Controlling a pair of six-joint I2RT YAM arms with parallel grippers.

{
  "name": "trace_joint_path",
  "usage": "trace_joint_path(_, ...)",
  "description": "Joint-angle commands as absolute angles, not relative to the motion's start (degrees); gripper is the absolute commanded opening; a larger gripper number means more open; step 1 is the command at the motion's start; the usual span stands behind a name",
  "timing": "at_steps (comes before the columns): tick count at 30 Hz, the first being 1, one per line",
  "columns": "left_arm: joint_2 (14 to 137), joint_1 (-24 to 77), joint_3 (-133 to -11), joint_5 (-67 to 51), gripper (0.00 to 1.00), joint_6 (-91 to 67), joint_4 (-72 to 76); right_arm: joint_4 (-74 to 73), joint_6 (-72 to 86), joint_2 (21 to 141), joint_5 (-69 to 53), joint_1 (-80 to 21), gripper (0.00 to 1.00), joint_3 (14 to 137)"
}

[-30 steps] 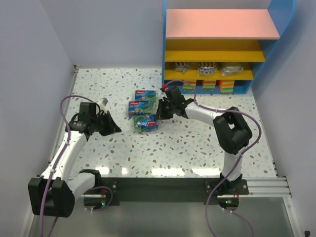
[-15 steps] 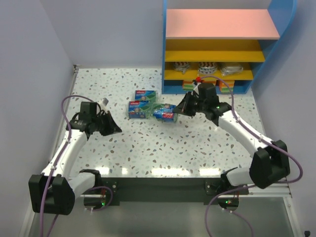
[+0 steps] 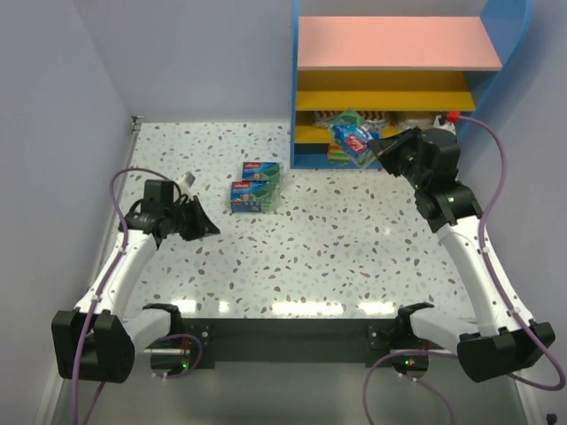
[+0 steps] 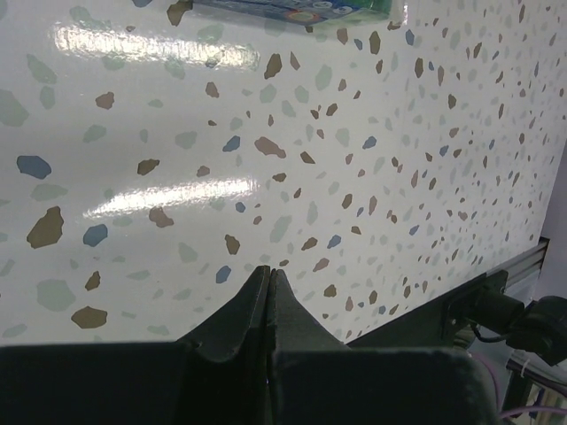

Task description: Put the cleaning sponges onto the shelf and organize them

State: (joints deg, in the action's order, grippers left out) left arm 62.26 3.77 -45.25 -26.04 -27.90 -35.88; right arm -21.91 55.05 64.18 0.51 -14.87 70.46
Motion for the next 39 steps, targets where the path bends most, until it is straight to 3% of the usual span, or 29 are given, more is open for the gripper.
trace_joint_path(1, 62.49, 3.34, -47.20, -27.68, 0.00, -28.04, -33.84, -20.21, 62.74, 64.42, 8.95, -12.48, 0.00, 73.65)
trace_joint_path(8, 62.67, 3.34, -47.72, -27.86, 0.00, -28.04, -34.01, -12.94, 72.59, 67.50, 20.37, -11.87, 0.00, 72.44)
trace_joint_path(12, 62.84, 3.34, -48.51, -27.34, 0.00, -27.69, -34.72, -4.93, 75.84, 68.29, 18.73, -8.80, 0.00, 70.31)
trace_joint_path(26, 64.34, 3.34, -49.22, -27.16, 0.00, -28.21, -33.93, -1.24, 78.39, 74.17, 20.65, -3.69, 0.00, 74.27)
trace_joint_path(31, 64.25, 3.34, -49.13, -26.98, 0.00, -28.65, -33.66, 8.34, 79.36, 77.60, 22.68, -2.38, 0.00, 72.42)
trace_joint_path(39, 64.95, 3.34, -49.31, -26.72, 0.00, -29.18, -33.05, 2.76, 75.06, 83.57, 24.26, -1.06, 0.00, 81.20)
